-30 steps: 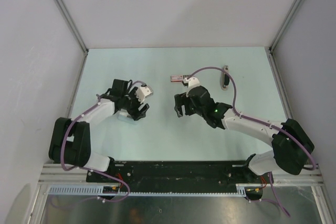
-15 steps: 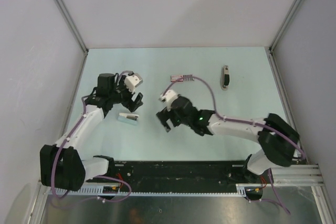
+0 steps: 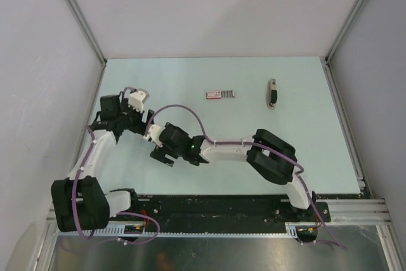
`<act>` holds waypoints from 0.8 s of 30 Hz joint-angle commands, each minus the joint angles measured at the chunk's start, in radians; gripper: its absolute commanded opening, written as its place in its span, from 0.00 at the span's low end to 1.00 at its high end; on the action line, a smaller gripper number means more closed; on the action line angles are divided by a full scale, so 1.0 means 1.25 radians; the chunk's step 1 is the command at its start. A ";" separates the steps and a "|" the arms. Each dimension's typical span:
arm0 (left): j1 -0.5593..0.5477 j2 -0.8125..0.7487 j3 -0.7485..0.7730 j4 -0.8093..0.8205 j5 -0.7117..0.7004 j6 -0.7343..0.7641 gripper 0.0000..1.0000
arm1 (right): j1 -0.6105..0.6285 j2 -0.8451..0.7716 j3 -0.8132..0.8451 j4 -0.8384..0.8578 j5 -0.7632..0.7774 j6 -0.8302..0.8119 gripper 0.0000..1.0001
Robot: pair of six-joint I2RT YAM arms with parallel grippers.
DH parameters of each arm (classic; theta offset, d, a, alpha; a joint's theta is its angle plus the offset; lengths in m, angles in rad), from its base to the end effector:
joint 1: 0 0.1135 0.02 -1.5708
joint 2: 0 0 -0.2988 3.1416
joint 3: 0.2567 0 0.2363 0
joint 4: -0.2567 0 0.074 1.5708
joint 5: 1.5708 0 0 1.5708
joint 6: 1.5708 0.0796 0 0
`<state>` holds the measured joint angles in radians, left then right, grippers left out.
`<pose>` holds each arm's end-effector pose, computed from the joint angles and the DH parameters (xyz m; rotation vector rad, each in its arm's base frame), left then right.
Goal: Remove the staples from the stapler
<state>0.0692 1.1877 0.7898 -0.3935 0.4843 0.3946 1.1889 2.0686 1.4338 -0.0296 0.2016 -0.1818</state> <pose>0.2458 -0.0201 0.2546 0.5927 2.1943 -0.3302 0.2019 0.4598 0.1951 -1.3304 1.8014 0.3275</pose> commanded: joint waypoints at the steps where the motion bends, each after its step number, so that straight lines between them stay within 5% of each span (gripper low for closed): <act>1: 0.034 -0.032 -0.021 -0.019 0.014 -0.030 0.90 | 0.006 0.064 0.112 -0.025 -0.003 -0.051 0.99; 12: 0.108 0.004 -0.020 -0.020 0.028 -0.032 0.90 | -0.001 0.180 0.264 -0.087 -0.039 -0.033 0.83; 24: 0.117 0.006 -0.024 -0.024 0.027 -0.003 0.90 | -0.107 0.149 0.241 -0.101 -0.305 0.103 0.71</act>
<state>0.2245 1.2041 0.7700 -0.3752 0.4458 0.3908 1.0958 2.2814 1.7294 -0.1745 -0.0162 -0.1368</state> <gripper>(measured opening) 0.898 0.714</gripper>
